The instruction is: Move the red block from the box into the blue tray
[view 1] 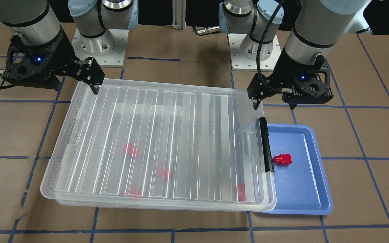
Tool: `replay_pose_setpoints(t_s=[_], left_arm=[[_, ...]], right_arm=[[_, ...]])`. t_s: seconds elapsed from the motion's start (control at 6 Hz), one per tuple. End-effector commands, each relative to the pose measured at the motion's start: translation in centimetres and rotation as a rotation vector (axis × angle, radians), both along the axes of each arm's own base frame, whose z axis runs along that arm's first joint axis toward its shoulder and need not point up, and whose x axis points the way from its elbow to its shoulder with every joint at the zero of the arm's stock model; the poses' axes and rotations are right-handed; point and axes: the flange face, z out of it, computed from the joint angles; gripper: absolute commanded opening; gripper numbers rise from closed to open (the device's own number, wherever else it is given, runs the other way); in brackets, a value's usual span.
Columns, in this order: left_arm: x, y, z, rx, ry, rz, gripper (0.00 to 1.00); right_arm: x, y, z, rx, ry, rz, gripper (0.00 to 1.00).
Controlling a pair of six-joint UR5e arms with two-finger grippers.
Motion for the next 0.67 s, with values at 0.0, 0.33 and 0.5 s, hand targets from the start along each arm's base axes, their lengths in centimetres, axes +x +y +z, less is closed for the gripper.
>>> replay_pose_setpoints(t_s=[0.0, 0.33, 0.5], left_arm=[[0.0, 0.04, 0.17, -0.003, 0.002, 0.0, 0.99], [0.05, -0.06, 0.63, -0.012, 0.005, 0.002, 0.99], [0.05, -0.12, 0.55, -0.011, 0.005, 0.002, 0.99]], right_arm=[[-0.01, -0.1, -0.05, 0.0, 0.002, 0.008, 1.0], [0.07, -0.09, -0.12, 0.001, -0.005, 0.007, 1.0], [0.03, -0.03, -0.36, 0.007, -0.002, 0.007, 1.0]])
